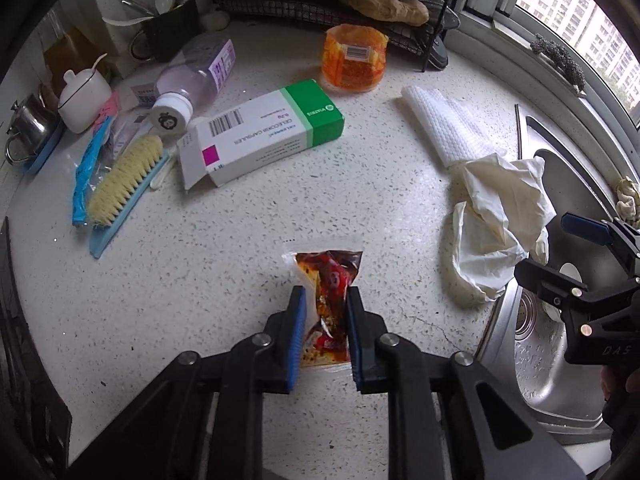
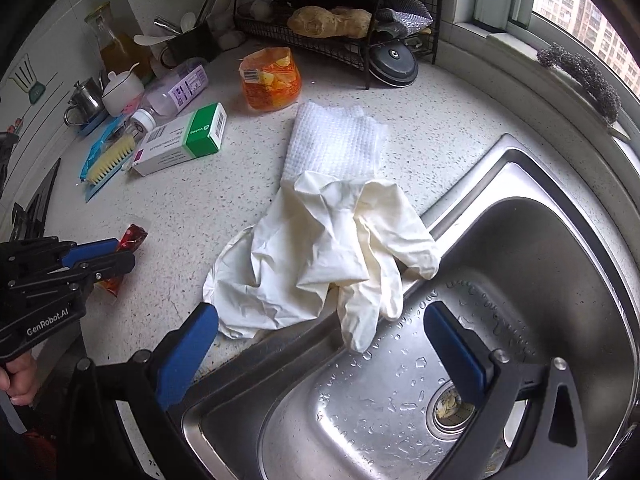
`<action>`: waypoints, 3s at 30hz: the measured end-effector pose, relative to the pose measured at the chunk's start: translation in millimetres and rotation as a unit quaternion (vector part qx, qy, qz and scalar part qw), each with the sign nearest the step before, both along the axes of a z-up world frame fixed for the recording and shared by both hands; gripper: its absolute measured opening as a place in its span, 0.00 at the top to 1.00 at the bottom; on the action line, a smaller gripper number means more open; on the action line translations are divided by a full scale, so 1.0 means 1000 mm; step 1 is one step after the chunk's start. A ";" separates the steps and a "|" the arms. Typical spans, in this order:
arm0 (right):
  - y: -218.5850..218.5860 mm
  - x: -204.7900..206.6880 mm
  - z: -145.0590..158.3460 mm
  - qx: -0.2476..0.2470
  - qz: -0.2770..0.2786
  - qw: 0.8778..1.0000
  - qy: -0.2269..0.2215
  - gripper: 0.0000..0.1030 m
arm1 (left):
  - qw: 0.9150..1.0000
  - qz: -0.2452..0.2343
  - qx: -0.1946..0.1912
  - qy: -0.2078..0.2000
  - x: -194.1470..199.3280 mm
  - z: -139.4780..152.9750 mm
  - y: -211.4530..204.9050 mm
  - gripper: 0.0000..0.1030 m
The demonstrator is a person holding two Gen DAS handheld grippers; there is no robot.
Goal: Collect trash
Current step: 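Grasp the red snack wrapper with the left gripper while the right gripper grasps the white glove, then carry the red wrapper and white glove down over the red bin with both grippers, then open the left gripper to drop the wrapper while the right gripper drops the glove into the bin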
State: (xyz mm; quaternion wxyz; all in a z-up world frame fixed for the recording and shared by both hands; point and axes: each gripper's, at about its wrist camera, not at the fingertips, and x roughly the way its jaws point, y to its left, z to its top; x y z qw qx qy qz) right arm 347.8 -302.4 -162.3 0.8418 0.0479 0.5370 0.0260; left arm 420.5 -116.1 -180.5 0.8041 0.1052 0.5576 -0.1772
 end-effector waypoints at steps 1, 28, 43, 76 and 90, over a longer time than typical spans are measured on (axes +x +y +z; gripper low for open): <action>0.000 0.004 -0.002 0.000 0.003 1.000 0.002 0.00 | 1.000 0.005 0.001 -0.001 0.000 0.000 0.003 0.83; 0.090 0.010 -0.014 -0.017 0.124 0.992 0.014 0.92 | 0.994 0.101 -0.003 -0.027 -0.032 0.013 0.075 0.83; 0.191 -0.082 0.012 0.021 0.164 0.986 -0.007 0.92 | 0.990 0.129 -0.002 -0.048 -0.131 0.036 0.155 0.83; 0.255 -0.223 -0.170 0.029 0.191 0.977 0.088 0.92 | 0.987 0.137 0.008 0.079 -0.262 -0.164 0.196 0.83; 0.227 -0.200 -0.242 0.031 0.136 0.985 0.098 0.92 | 0.994 0.073 0.031 0.078 -0.203 -0.250 0.151 0.63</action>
